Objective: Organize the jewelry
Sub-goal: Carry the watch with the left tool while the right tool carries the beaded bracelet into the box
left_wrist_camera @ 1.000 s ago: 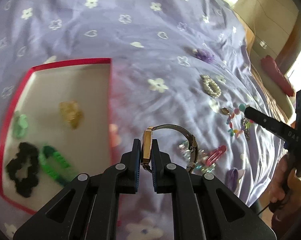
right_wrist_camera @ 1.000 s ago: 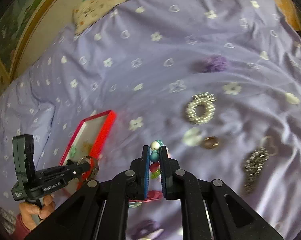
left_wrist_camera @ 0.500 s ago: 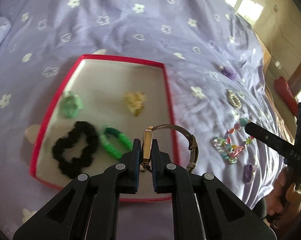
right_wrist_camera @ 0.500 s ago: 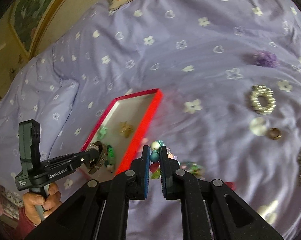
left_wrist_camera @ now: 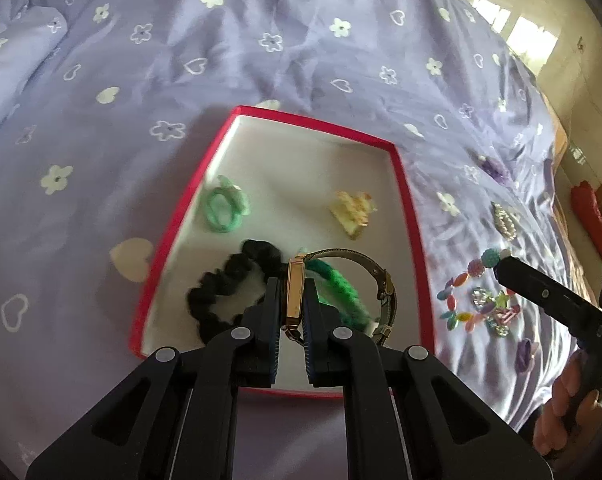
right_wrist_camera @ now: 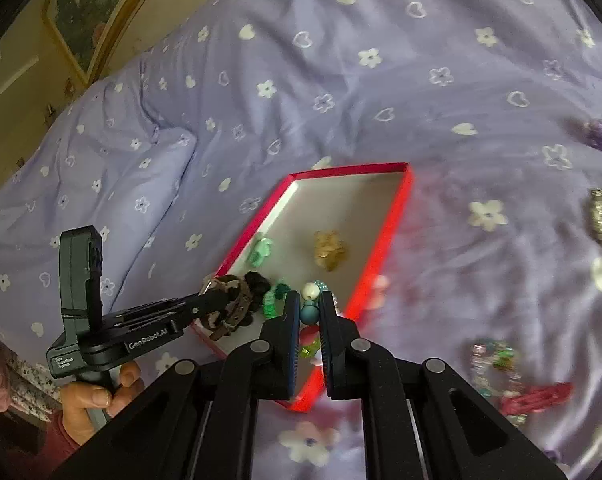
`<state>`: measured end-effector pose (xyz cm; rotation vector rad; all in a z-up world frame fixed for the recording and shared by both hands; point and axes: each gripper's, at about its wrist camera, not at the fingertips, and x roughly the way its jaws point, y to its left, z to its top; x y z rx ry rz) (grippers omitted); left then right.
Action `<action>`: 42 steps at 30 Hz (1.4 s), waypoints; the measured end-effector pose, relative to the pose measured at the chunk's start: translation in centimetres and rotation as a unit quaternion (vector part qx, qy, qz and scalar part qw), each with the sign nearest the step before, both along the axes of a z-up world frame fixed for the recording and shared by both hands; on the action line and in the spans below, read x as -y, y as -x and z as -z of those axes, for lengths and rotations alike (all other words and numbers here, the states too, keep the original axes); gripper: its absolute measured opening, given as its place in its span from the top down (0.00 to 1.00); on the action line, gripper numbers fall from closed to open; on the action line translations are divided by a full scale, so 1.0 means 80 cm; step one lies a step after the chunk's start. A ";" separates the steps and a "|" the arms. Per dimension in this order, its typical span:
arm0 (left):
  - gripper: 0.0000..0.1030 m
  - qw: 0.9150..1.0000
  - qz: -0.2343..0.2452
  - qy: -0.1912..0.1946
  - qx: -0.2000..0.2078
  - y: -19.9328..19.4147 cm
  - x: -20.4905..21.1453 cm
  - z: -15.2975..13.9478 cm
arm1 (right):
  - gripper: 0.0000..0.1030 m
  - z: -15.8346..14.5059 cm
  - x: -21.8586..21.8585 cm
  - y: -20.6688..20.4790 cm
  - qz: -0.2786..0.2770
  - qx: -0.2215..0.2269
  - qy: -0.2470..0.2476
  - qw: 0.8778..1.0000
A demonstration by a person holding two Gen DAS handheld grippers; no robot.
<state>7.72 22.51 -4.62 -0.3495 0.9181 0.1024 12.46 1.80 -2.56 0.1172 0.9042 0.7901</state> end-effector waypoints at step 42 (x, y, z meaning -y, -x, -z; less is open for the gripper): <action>0.87 0.998 -0.023 -0.041 -0.048 -0.058 -0.041 0.057 | 0.89 0.088 -0.093 -0.068 -0.019 -0.041 0.091 0.995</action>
